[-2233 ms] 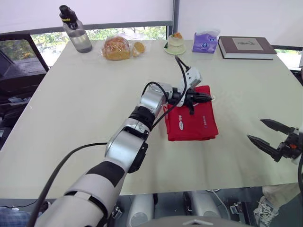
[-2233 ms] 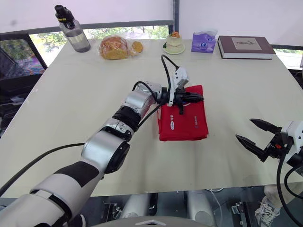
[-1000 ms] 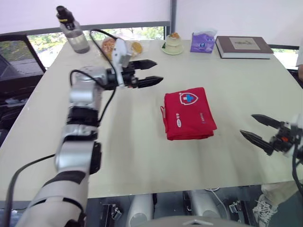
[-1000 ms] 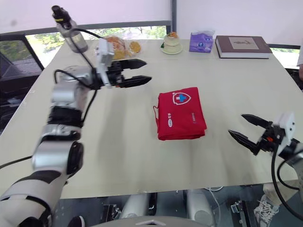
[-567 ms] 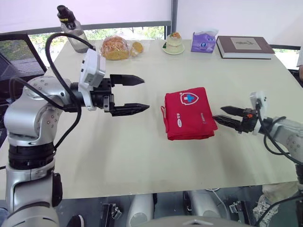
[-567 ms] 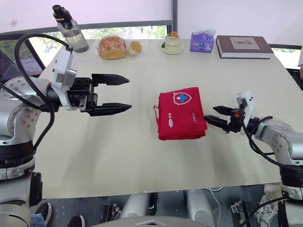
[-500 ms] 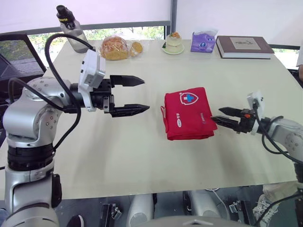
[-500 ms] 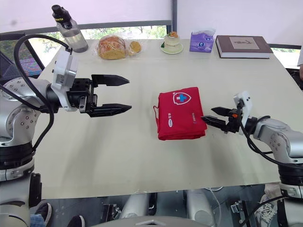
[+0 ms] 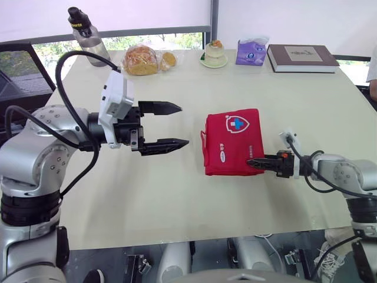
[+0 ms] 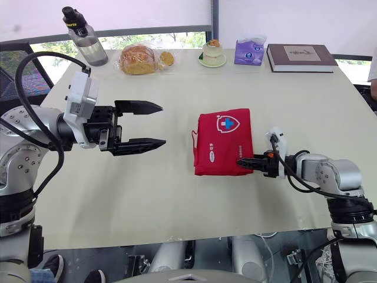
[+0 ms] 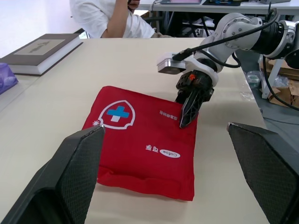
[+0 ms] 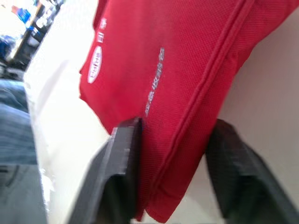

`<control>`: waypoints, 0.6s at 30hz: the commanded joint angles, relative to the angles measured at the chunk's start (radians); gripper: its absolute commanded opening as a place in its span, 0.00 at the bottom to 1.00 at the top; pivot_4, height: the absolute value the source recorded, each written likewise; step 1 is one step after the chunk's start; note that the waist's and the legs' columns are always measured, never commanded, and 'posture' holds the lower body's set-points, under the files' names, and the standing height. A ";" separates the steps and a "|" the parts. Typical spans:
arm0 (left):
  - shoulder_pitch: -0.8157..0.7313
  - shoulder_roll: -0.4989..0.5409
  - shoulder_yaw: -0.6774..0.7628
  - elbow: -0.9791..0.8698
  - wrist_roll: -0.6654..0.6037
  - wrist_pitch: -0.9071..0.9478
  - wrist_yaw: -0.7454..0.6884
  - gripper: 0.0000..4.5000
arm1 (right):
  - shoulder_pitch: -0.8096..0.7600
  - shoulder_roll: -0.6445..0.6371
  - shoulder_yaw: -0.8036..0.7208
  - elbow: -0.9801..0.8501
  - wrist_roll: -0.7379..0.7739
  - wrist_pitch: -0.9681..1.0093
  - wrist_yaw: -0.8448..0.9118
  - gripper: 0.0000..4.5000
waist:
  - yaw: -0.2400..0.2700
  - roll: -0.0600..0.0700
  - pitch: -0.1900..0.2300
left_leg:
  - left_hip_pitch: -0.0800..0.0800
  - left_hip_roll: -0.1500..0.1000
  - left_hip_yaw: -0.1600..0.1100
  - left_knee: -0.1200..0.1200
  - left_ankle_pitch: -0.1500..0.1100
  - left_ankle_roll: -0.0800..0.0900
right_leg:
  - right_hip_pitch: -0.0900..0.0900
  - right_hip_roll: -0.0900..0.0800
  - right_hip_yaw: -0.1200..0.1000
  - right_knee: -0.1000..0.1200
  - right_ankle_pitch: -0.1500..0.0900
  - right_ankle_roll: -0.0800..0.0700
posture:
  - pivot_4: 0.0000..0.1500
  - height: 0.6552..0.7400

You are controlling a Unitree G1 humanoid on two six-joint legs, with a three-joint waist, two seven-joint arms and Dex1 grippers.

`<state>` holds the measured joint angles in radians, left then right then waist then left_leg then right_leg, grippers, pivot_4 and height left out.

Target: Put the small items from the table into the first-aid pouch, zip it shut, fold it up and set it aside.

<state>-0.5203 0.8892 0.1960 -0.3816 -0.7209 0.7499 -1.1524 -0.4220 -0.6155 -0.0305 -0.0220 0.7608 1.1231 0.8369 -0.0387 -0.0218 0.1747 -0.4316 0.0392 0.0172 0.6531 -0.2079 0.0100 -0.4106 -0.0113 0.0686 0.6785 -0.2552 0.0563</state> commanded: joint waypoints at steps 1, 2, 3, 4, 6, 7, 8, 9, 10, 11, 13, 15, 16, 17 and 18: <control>-0.016 -0.001 0.016 -0.025 -0.013 -0.023 0.031 1.00 | -0.018 0.034 -0.118 -0.013 0.061 0.033 -0.065 0.12 | 0.000 0.000 0.000 | 0.000 0.000 0.000 0.000 0.000 0.000 | 0.000 0.000 0.000 0.000 0.000 0.000 | 1.00 0.98; -0.025 -0.010 0.009 -0.023 -0.010 -0.027 0.046 1.00 | -0.027 0.061 -0.161 0.008 0.059 0.017 -0.112 0.04 | 0.000 0.000 0.000 | 0.000 0.000 0.000 0.000 0.000 0.000 | 0.000 0.000 0.000 0.000 0.000 0.000 | 1.00 0.98; -0.035 -0.020 0.003 -0.022 -0.008 -0.030 0.061 1.00 | -0.040 0.084 -0.201 0.039 0.048 -0.007 -0.162 0.02 | 0.001 0.000 0.000 | 0.000 0.000 0.000 0.000 0.000 0.000 | 0.000 0.000 0.000 0.000 0.000 0.000 | 1.00 0.98; -0.043 -0.029 -0.002 -0.021 -0.007 -0.032 0.074 1.00 | -0.055 0.107 -0.239 0.070 0.036 -0.035 -0.209 0.02 | 0.002 0.000 0.000 | 0.000 0.000 0.000 0.000 0.000 0.000 | 0.000 0.000 0.000 0.000 0.000 0.000 | 1.00 0.98; -0.059 -0.044 -0.011 -0.016 0.000 -0.038 0.098 1.00 | -0.093 0.150 -0.318 0.131 0.030 -0.083 -0.300 0.02 | 0.002 0.000 0.000 | -0.001 -0.001 0.001 0.000 0.000 0.000 | 0.000 0.000 0.000 0.000 0.000 0.000 | 1.00 0.98; -0.066 -0.049 -0.016 -0.014 0.003 -0.040 0.109 1.00 | -0.115 0.170 -0.357 0.160 0.031 -0.112 -0.342 0.02 | 0.002 0.000 0.000 | -0.001 -0.001 0.001 0.000 0.000 0.000 | 0.000 0.000 0.000 0.000 0.000 0.000 | 1.00 0.98; -0.075 -0.055 -0.020 -0.012 0.006 -0.043 0.120 1.00 | -0.140 0.195 -0.399 0.193 0.025 -0.161 -0.396 0.02 | 0.001 0.000 0.000 | -0.001 -0.001 0.001 0.000 0.000 0.000 | 0.000 0.000 0.000 0.000 0.000 0.000 | 1.00 0.98; -0.083 -0.060 -0.024 -0.010 0.009 -0.045 0.129 1.00 | -0.162 0.215 -0.432 0.220 0.017 -0.202 -0.444 0.02 | 0.000 0.000 0.000 | -0.001 -0.001 0.001 0.000 0.000 0.000 | 0.000 0.000 0.000 0.000 0.000 0.000 | 1.00 0.98; -0.093 -0.065 -0.031 -0.006 0.015 -0.048 0.139 1.00 | -0.186 0.236 -0.463 0.253 0.004 -0.245 -0.499 0.02 | -0.001 0.000 0.000 | -0.001 -0.001 0.001 0.000 0.000 0.000 | -0.001 0.000 0.001 0.000 0.000 0.000 | 1.00 0.98; -0.103 -0.070 -0.038 -0.001 0.020 -0.051 0.146 1.00 | -0.207 0.253 -0.484 0.283 -0.013 -0.293 -0.543 0.02 | -0.001 0.000 0.000 | -0.001 -0.001 0.001 -0.001 0.000 0.000 | -0.001 0.000 0.001 0.000 0.000 0.000 | 1.00 0.98; -0.125 -0.083 -0.052 0.012 0.025 -0.057 0.162 1.00 | -0.258 0.284 -0.526 0.378 -0.065 -0.412 -0.660 0.02 | -0.002 0.000 0.000 | -0.001 -0.001 0.001 -0.002 0.000 0.000 | -0.001 0.000 0.001 0.000 0.000 0.000 | 1.00 0.98; -0.140 -0.093 -0.067 0.023 0.036 -0.067 0.168 1.00 | -0.311 0.303 -0.568 0.484 -0.095 -0.530 -0.745 0.02 | -0.004 0.000 0.000 | -0.001 -0.001 0.001 -0.002 0.000 0.000 | -0.001 0.000 0.001 -0.001 0.000 0.000 | 1.00 0.98; -0.145 -0.096 -0.075 0.027 0.043 -0.074 0.167 1.00 | -0.342 0.311 -0.593 0.543 -0.095 -0.582 -0.778 0.02 | -0.004 0.000 0.000 | -0.001 -0.001 0.002 -0.002 0.000 0.000 | -0.001 0.000 0.002 -0.001 0.000 0.000 | 1.00 0.98; -0.148 -0.098 -0.081 0.030 0.049 -0.080 0.165 1.00 | -0.370 0.315 -0.614 0.600 -0.095 -0.628 -0.801 0.02 | -0.005 0.000 0.000 | -0.001 -0.001 0.002 -0.002 0.000 0.000 | -0.001 0.000 0.002 -0.001 0.000 0.000 | 1.00 0.98; -0.152 -0.099 -0.086 0.034 0.052 -0.087 0.163 1.00 | -0.401 0.319 -0.636 0.659 -0.090 -0.680 -0.814 0.02 | -0.007 0.000 0.000 | -0.001 -0.001 0.002 -0.003 0.000 0.000 | -0.001 0.000 0.002 -0.001 0.000 0.000 | 1.00 0.98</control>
<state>-0.6504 0.7904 0.1047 -0.3371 -0.6799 0.6906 -0.9892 -0.7747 -0.2890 -0.6253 0.5991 0.6678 0.5442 0.0575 -0.0457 -0.0216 0.1751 -0.4320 0.0386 0.0199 0.6505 -0.2080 0.0099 -0.4120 -0.0114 0.0713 0.6779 -0.2548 0.0561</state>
